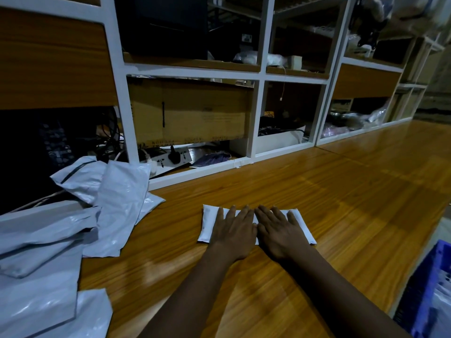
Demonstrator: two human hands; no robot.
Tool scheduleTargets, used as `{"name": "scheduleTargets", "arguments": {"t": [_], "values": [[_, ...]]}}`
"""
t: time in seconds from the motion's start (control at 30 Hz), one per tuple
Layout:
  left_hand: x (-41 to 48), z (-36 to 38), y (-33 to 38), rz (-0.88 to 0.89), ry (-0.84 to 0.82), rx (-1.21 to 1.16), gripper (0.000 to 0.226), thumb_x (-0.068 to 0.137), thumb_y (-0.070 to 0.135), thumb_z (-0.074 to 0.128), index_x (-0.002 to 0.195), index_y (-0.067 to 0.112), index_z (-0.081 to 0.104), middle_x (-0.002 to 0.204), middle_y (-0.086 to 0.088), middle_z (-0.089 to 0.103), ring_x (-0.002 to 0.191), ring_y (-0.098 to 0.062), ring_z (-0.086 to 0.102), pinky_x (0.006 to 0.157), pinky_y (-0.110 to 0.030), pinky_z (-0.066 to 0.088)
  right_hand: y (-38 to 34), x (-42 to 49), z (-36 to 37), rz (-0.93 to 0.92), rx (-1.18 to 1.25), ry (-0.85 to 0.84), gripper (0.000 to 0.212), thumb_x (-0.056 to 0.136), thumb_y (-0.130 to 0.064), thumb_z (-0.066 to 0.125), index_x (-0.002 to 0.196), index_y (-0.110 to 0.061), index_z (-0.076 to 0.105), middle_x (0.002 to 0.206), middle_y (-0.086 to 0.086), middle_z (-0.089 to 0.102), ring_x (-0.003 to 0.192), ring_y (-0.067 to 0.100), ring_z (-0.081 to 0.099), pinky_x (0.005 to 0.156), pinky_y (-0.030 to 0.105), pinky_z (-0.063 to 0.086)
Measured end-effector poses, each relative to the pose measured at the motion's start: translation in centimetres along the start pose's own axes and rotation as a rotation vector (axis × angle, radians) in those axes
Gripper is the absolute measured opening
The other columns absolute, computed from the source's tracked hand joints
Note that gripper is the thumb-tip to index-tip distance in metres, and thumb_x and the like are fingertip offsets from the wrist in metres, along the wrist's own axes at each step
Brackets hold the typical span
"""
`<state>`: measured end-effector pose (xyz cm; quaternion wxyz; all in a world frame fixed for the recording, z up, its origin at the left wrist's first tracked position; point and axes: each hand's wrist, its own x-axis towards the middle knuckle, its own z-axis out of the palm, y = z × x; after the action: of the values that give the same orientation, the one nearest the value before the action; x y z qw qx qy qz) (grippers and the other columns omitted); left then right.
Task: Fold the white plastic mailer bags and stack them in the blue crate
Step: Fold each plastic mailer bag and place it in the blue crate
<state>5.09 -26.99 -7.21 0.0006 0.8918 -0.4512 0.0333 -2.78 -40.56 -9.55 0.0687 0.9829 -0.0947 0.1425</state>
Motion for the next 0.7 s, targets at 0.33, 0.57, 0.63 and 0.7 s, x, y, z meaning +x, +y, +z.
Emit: {"name": "scheduleTargets", "arguments": {"t": [0.33, 0.57, 0.63, 0.7], "values": [[0.12, 0.07, 0.09, -0.033, -0.008, -0.046, 0.057, 0.107, 0.041, 0.017, 0.158, 0.019, 0.004, 0.166, 0.000, 0.000, 0.152, -0.028, 0.000, 0.122, -0.052, 0.001, 0.09, 0.04, 0.52, -0.022, -0.022, 0.103, 0.061, 0.103, -0.041, 0.024, 0.109, -0.006, 0.072, 0.125, 0.020, 0.066, 0.109, 0.046, 0.065, 0.075, 0.068, 0.051], [0.02, -0.12, 0.18, -0.075, -0.007, -0.071, 0.058, 0.107, 0.043, 0.016, 0.158, 0.018, 0.006, 0.166, -0.002, 0.000, 0.152, -0.029, 0.000, 0.122, -0.052, 0.001, 0.21, -0.04, 0.64, -0.023, -0.027, 0.136, 0.072, 0.106, -0.041, 0.011, 0.107, -0.007, 0.074, 0.123, 0.019, 0.067, 0.107, 0.045, 0.066, 0.073, 0.068, 0.052], [0.02, -0.01, 0.11, -0.086, -0.014, -0.075, 0.059, 0.106, 0.044, 0.016, 0.158, 0.018, 0.005, 0.166, -0.002, -0.001, 0.152, -0.029, -0.001, 0.122, -0.052, 0.001, 0.01, -0.18, 0.53, -0.022, -0.049, 0.129, 0.063, 0.104, -0.039, 0.019, 0.104, -0.008, 0.074, 0.123, 0.020, 0.067, 0.108, 0.046, 0.065, 0.073, 0.069, 0.053], [0.11, 0.00, 0.02, -0.111, -0.024, -0.088, 0.060, 0.106, 0.045, 0.016, 0.158, 0.017, 0.004, 0.166, -0.002, -0.002, 0.152, -0.029, -0.002, 0.122, -0.051, 0.001, -0.06, -0.21, 0.53, -0.021, -0.079, 0.133, 0.067, 0.106, -0.039, 0.014, 0.101, -0.009, 0.074, 0.122, 0.020, 0.067, 0.108, 0.048, 0.064, 0.074, 0.068, 0.053]]}}
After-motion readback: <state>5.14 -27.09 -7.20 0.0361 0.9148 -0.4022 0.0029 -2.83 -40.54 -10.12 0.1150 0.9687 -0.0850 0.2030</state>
